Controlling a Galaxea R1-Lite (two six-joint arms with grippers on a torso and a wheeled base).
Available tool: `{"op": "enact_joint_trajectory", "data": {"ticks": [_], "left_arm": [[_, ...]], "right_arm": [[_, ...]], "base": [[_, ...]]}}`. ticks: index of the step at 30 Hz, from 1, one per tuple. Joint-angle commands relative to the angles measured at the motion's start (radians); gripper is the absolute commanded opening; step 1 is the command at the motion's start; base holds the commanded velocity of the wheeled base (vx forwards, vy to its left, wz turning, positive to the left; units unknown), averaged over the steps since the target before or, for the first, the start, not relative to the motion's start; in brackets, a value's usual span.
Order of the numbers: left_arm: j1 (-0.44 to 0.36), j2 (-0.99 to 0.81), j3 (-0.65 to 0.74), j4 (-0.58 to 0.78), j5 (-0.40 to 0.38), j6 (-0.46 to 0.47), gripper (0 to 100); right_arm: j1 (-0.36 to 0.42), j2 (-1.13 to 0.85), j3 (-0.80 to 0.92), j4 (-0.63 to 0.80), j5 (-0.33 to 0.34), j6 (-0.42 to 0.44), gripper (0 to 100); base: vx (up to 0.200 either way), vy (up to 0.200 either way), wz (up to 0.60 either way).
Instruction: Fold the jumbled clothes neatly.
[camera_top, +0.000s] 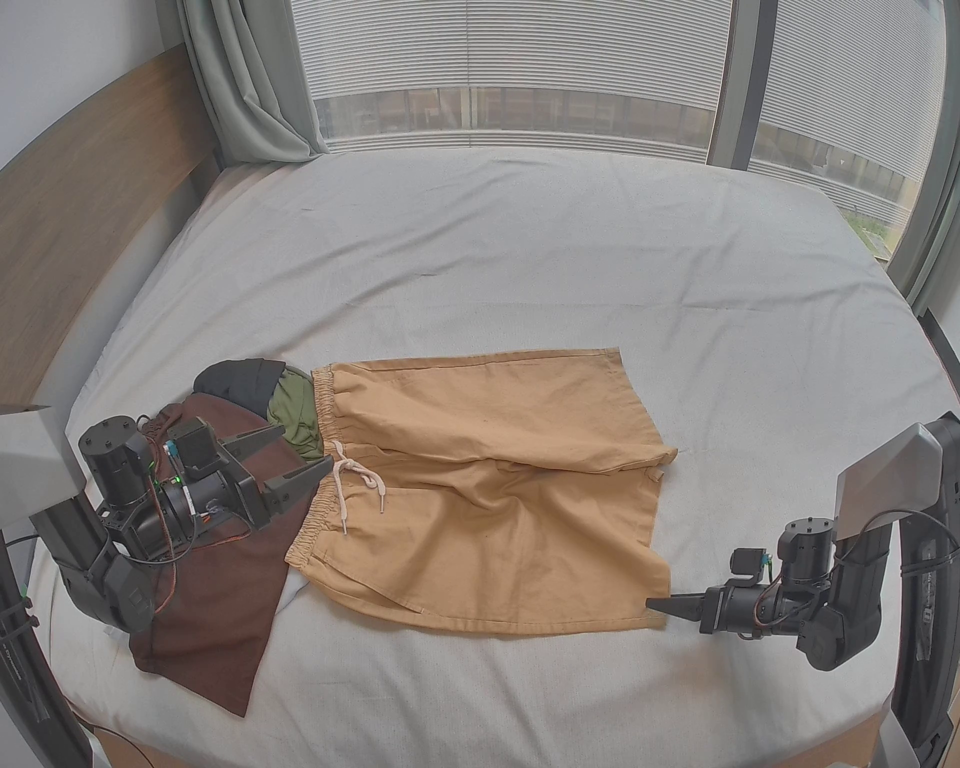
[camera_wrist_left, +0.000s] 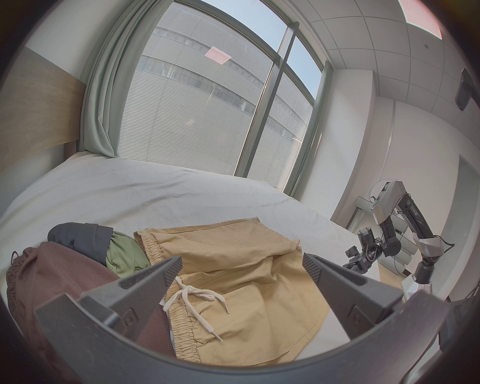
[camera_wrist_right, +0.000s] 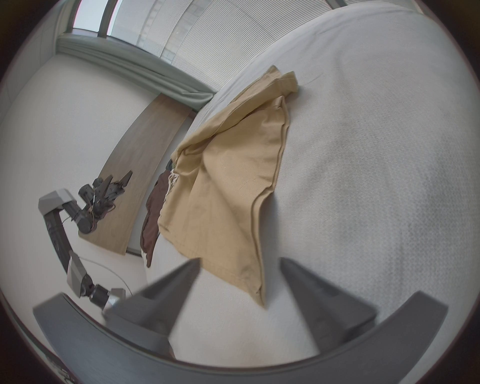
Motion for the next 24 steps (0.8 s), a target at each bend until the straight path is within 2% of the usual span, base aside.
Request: {"op": "enact_joint_trajectory", "data": {"ticks": [1, 4, 17, 18, 24], "left_arm": [[0.001, 0.001, 0.000, -0.001, -0.001, -0.001, 100], [0.001, 0.000, 0.000, -0.001, -0.001, -0.001, 100], [0.002, 0.001, 0.000, -0.001, -0.001, -0.001, 100], [0.002, 0.000, 0.000, -0.001, 0.001, -0.001, 100], [0.002, 0.001, 0.001, -0.001, -0.001, -0.001, 100]], "right_arm": [[-0.003, 0.004, 0.027, 0.000, 0.029, -0.054, 100], [0.002, 0.006, 0.041, 0.000, 0.034, -0.089, 100], [0.045, 0.058, 0.019, -0.002, 0.029, -0.086, 100], [0.047, 0.066, 0.015, -0.003, 0.027, -0.086, 0], [0.045, 0.070, -0.010, -0.002, 0.024, -0.085, 0]], "base": [[0.000, 0.000, 0.00], [0.000, 0.000, 0.00], [0.000, 0.000, 0.00], [0.000, 0.000, 0.00], [0.000, 0.000, 0.00]]}}
